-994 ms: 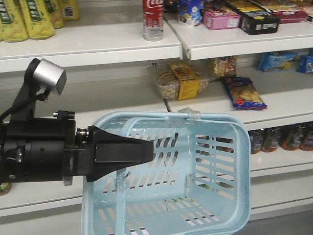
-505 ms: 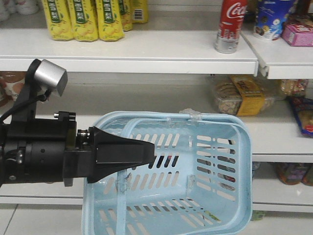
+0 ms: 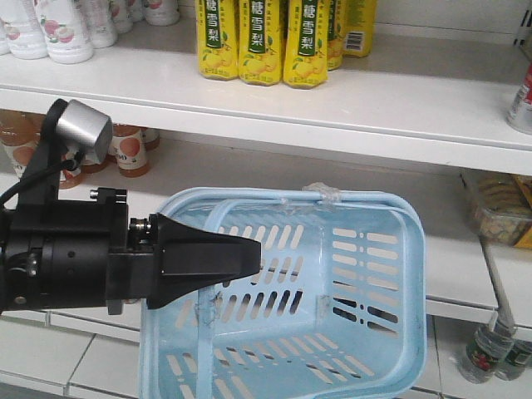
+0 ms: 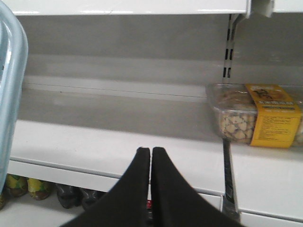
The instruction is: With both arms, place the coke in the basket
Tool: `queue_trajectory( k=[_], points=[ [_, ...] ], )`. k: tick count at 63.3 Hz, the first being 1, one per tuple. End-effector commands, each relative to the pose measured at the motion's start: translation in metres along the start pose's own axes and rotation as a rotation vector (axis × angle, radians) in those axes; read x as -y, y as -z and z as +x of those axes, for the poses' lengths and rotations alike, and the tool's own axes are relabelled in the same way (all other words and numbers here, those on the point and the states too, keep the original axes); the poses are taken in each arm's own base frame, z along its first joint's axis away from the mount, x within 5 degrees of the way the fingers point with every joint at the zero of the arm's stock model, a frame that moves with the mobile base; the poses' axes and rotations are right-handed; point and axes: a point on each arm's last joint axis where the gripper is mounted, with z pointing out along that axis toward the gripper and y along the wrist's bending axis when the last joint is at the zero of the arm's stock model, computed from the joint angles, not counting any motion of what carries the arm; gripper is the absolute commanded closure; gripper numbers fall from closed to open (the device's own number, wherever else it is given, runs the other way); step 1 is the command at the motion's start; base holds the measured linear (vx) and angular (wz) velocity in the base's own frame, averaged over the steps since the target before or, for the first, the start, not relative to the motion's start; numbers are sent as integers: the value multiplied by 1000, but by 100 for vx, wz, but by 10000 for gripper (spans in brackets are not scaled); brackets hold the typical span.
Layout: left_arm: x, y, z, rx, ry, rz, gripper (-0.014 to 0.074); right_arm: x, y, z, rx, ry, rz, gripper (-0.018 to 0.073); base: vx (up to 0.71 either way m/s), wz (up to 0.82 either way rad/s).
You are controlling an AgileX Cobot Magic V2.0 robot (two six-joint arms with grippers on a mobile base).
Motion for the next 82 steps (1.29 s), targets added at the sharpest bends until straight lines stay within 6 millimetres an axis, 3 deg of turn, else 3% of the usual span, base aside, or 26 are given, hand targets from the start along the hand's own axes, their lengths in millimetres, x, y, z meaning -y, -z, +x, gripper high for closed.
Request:
queue_trajectory(
  k=[1, 27, 82],
  points=[
    [17, 6, -8, 61, 8, 77, 603, 0, 1, -4, 82, 15, 1, 564, 11, 27],
    [17, 6, -8, 61, 8, 77, 603, 0, 1, -4, 82, 15, 1, 564, 10, 7],
    [17, 6, -8, 61, 8, 77, 603, 0, 1, -4, 82, 15, 1, 564, 8, -23]
  ],
)
